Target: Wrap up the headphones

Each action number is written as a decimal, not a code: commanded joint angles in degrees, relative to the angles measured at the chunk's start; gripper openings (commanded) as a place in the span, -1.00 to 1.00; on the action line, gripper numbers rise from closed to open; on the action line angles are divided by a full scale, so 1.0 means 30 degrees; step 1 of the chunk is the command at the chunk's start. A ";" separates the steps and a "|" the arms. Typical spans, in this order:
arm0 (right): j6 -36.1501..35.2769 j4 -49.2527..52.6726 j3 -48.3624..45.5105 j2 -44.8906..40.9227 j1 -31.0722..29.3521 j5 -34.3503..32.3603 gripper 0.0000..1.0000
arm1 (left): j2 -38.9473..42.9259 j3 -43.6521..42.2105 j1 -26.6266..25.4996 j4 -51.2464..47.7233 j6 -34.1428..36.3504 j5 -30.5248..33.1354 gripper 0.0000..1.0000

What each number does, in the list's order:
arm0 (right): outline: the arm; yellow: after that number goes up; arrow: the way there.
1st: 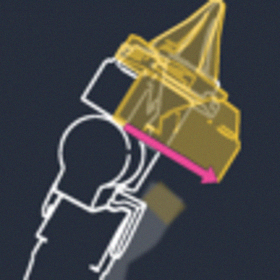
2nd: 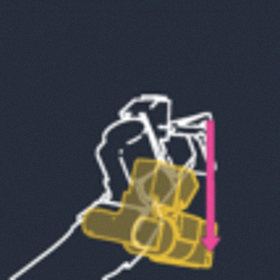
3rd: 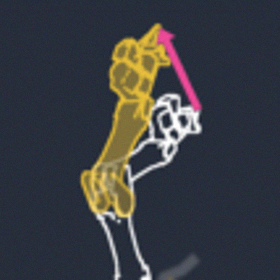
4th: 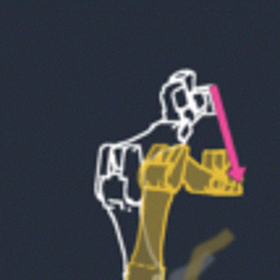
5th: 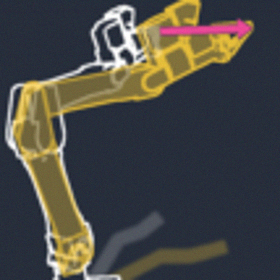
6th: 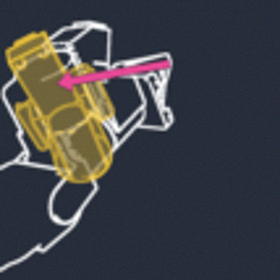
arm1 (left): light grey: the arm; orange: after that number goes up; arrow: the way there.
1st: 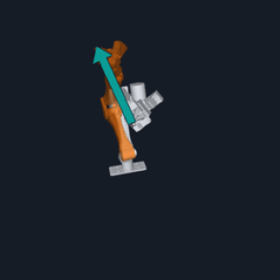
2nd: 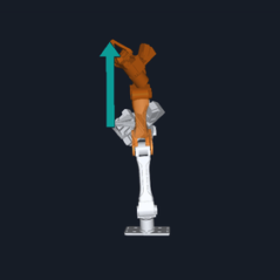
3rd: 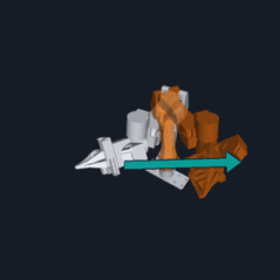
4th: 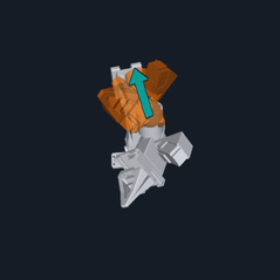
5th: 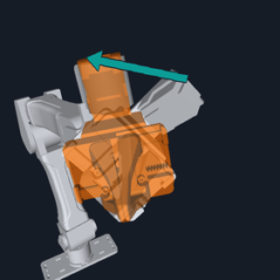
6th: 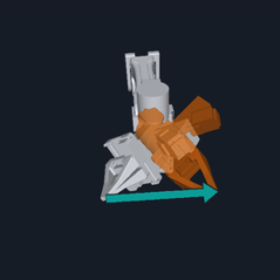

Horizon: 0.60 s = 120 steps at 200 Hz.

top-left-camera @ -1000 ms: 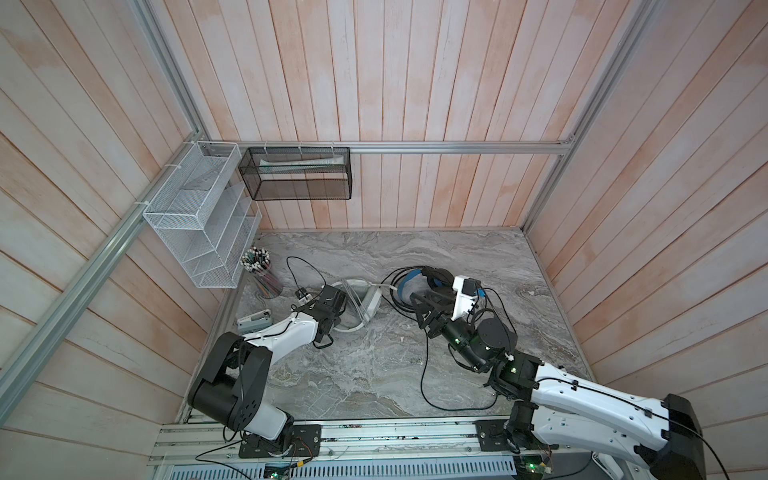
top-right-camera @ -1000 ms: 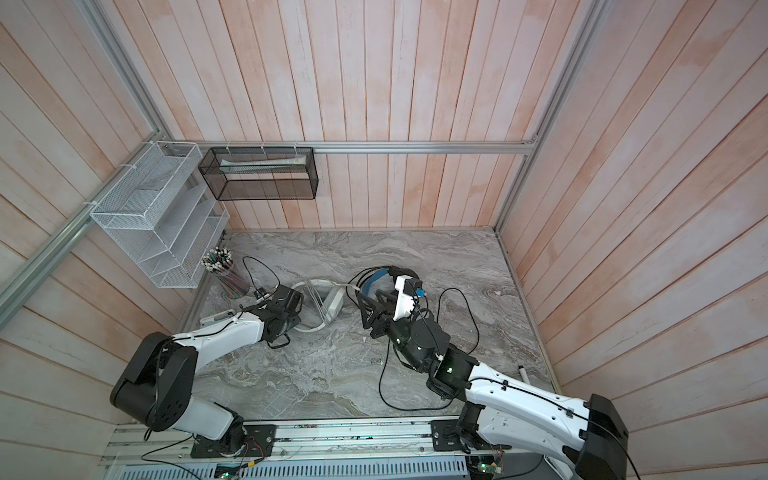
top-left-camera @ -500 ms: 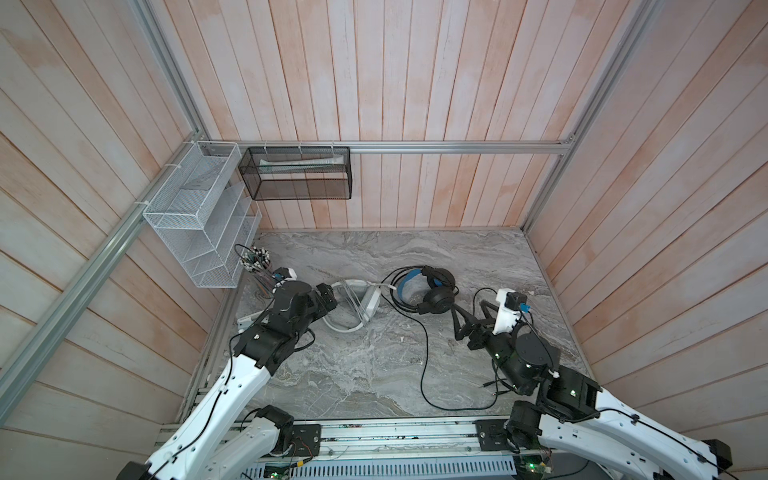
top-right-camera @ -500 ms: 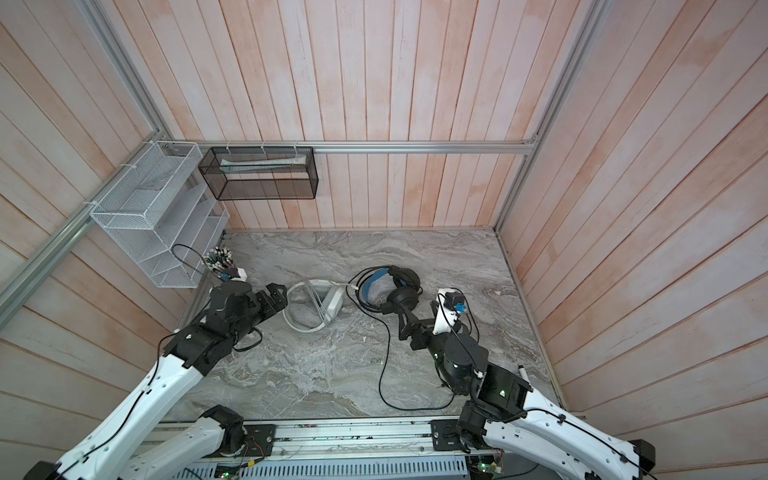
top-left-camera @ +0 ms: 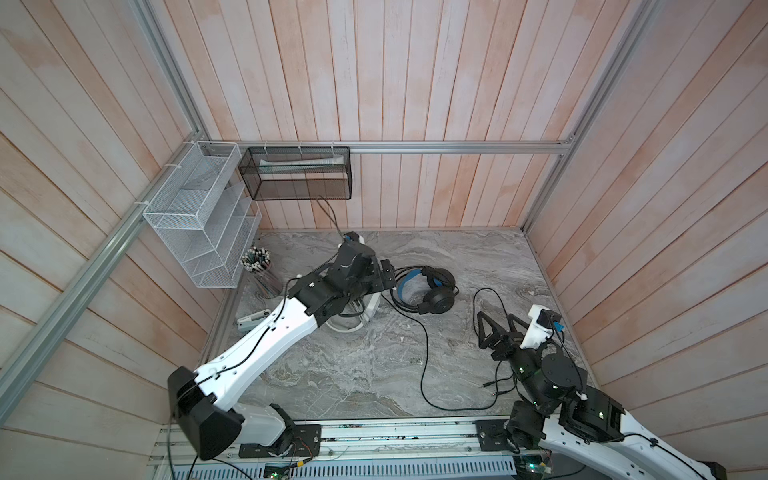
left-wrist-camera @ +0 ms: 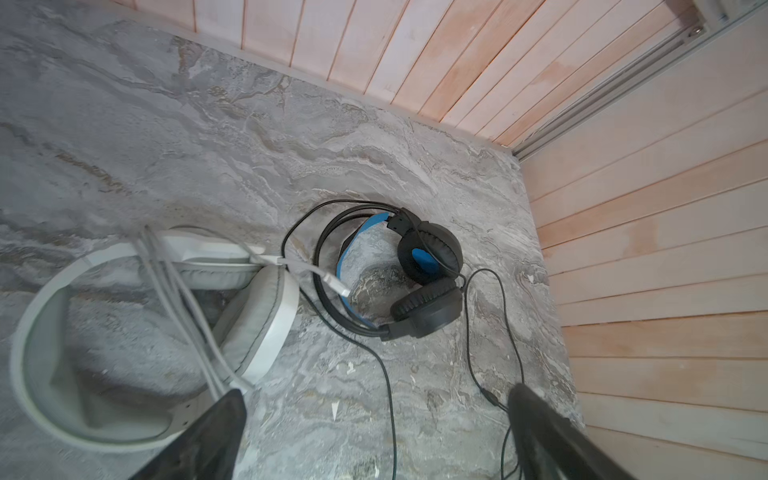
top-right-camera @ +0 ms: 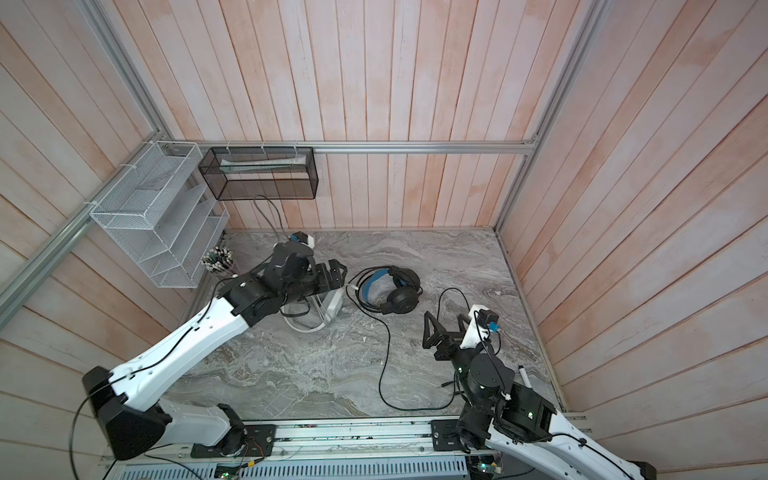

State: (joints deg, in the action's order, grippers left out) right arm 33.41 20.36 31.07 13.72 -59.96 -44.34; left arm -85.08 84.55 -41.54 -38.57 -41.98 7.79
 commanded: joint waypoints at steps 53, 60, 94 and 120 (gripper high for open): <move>0.0832 0.0860 -0.0806 -0.1282 -0.0036 0.0044 0.99 | -1.1763 1.1891 0.0425 -0.4572 0.3964 -0.0296 0.97; 0.0773 0.0841 -0.0803 -0.1289 -0.0028 0.0096 0.99 | -1.2886 1.3349 0.0741 -0.5356 0.4271 -0.0494 0.97; 0.0761 0.0750 -0.0921 -0.1502 -0.0028 0.0114 0.99 | -1.5770 1.5752 0.1981 -0.5658 0.5111 -0.2679 0.87; 0.0729 0.0553 -0.1135 -0.1748 -0.0037 0.0234 0.99 | -1.6759 1.6180 0.2471 -0.5652 0.5538 -0.3585 0.74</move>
State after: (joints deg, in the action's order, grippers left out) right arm 35.59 21.69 28.51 9.58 -59.96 -43.83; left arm -133.88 130.21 -35.14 -52.99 -28.51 1.23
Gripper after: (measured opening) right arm 0.996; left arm 0.876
